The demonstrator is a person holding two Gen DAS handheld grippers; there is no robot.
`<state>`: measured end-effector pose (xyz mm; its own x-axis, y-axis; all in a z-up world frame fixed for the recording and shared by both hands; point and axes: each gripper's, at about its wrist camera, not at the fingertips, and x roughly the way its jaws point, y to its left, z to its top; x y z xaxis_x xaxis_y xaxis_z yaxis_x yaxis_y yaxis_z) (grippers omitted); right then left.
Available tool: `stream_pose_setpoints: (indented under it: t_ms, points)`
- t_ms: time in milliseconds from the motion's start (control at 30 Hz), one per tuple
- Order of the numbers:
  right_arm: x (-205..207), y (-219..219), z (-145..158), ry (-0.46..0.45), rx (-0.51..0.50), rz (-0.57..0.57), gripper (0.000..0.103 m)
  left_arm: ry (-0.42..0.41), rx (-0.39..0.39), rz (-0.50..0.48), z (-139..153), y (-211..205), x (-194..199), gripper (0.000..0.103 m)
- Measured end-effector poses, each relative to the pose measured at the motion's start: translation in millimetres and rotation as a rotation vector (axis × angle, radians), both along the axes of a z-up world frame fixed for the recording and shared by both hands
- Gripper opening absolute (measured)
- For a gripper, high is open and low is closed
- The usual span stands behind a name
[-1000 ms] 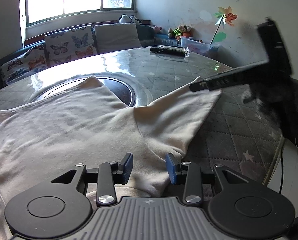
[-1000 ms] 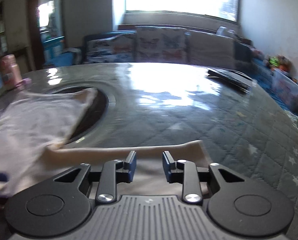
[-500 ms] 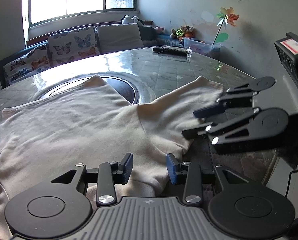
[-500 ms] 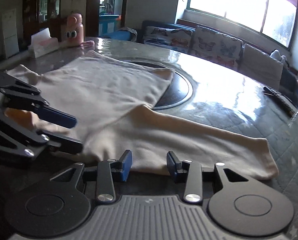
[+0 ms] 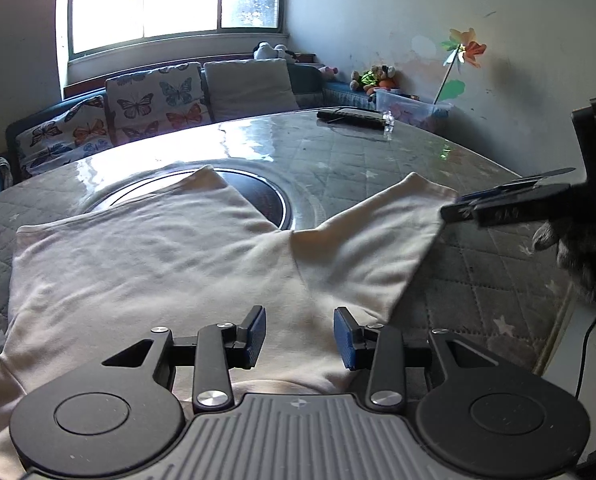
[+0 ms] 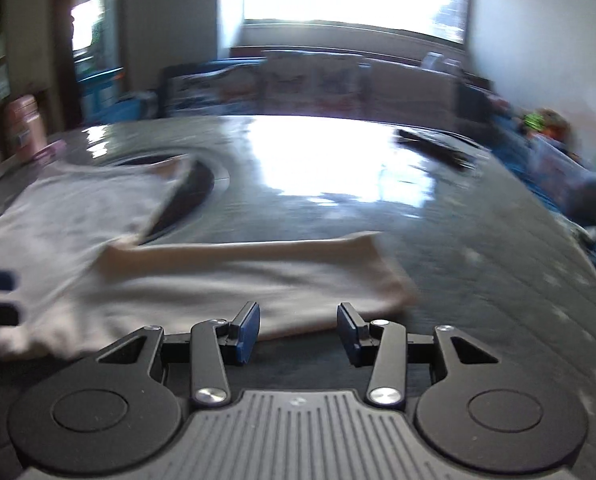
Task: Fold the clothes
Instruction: 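Lift the sleeve with the right gripper and fold it across the shirt body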
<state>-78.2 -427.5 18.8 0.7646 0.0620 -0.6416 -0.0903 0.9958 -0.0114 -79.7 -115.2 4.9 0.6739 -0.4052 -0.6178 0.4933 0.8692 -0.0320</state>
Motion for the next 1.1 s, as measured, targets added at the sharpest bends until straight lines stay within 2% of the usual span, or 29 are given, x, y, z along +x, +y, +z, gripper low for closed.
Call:
stream_pose_setpoints:
  t_ms: [167, 267, 300, 400, 467, 533, 733, 1100]
  points:
    - [16.0, -37.9, -8.5, 0.015, 0.070, -0.132, 0.042, 0.009, 0.012, 0.008, -3.2, 0.6, 0.5, 0.041]
    - [20.8, -43.9, -13.7, 0.007, 0.087, -0.159, 0.041, 0.010, 0.016, 0.008, -3.4, 0.0, 0.8, 0.041]
    - [22.1, -45.3, -15.3, 0.004, 0.092, -0.166, 0.039, 0.009, 0.017, 0.008, -3.4, -0.3, 1.0, 0.041]
    - [26.0, -49.4, -20.0, -0.007, 0.105, -0.188, 0.023, 0.012, 0.018, 0.013, -4.4, -0.3, 1.9, 0.042]
    - [28.0, -51.3, -22.2, -0.013, 0.116, -0.196, 0.009, 0.014, 0.020, 0.020, -5.0, -0.3, 2.8, 0.046]
    - [26.7, -52.5, -19.7, -0.022, 0.130, -0.195, 0.005, 0.015, 0.025, 0.025, -5.7, 0.0, 3.2, 0.052]
    - [18.8, -46.4, 14.9, -0.097, 0.149, -0.147, 0.005, 0.023, 0.030, 0.028, -9.2, 0.3, 5.2, 0.057]
    - [18.3, 0.9, 109.8, -0.236, 0.250, 0.072, 0.004, 0.031, 0.033, 0.009, -18.3, -1.3, 5.5, 0.061]
